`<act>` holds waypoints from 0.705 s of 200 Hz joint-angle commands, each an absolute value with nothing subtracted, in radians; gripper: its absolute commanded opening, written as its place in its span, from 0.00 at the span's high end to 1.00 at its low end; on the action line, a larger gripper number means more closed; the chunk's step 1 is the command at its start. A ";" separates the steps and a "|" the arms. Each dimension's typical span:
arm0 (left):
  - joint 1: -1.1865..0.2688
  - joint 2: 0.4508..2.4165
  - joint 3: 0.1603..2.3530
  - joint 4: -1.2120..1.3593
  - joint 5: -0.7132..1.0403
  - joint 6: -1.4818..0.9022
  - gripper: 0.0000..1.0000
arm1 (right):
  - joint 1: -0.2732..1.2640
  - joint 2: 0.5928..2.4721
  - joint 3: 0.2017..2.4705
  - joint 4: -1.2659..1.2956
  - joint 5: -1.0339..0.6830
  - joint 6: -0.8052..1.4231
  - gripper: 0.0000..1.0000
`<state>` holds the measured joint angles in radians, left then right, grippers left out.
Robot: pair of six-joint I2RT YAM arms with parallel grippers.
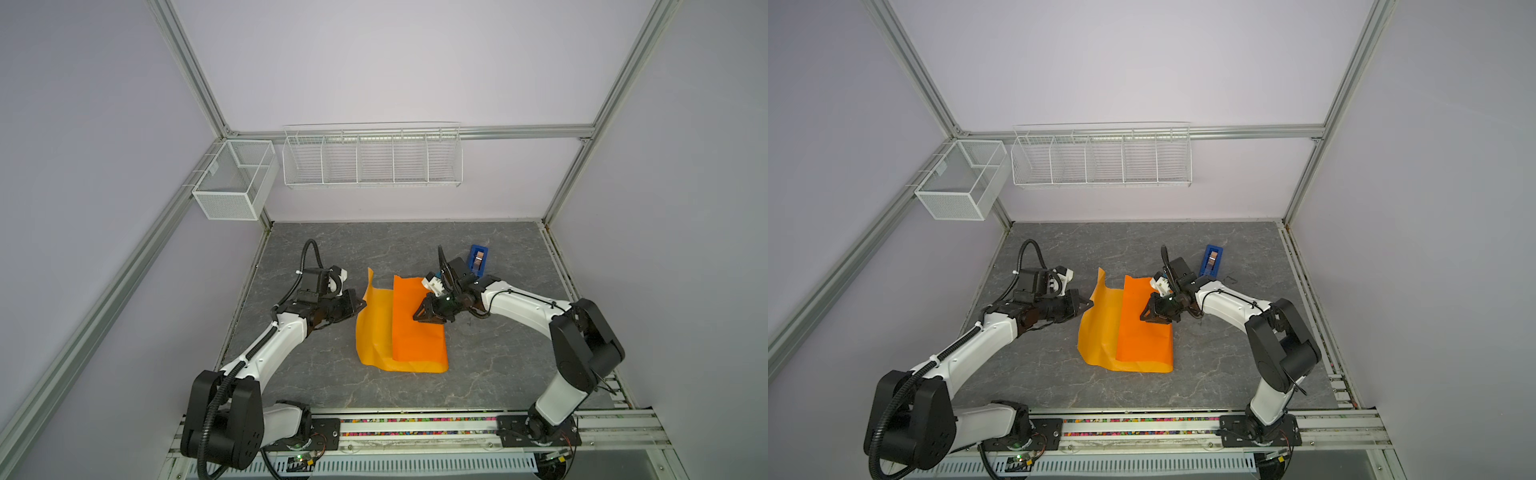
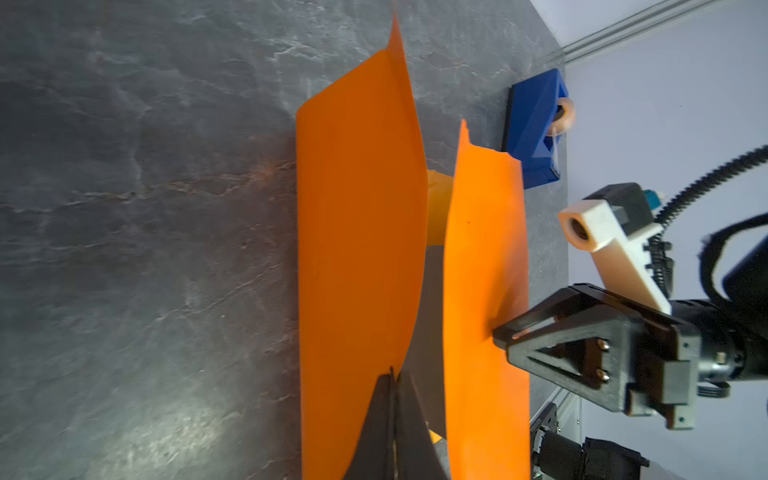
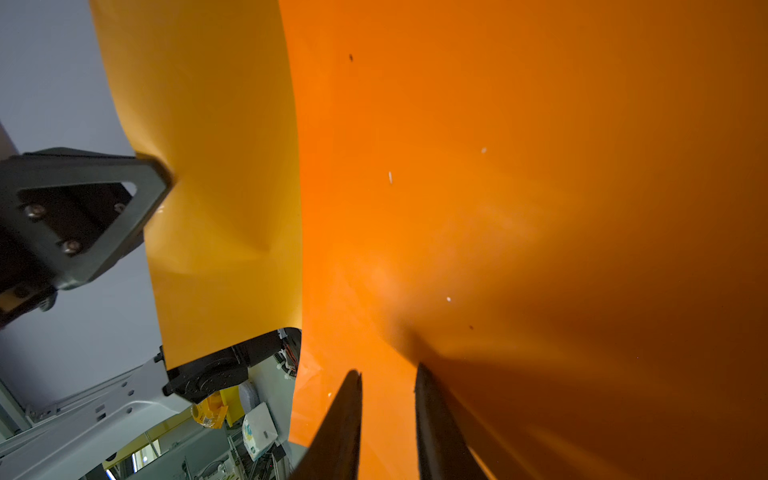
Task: Wrap the gift box in paper
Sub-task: 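Grasp the opposite paper edge with the left gripper and lift it over the box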
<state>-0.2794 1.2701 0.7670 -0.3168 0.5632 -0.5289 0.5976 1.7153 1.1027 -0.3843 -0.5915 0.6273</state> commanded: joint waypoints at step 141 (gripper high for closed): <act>-0.607 1.430 0.904 -0.168 0.435 -0.868 1.00 | 0.616 1.732 1.086 -0.433 -0.563 0.619 0.74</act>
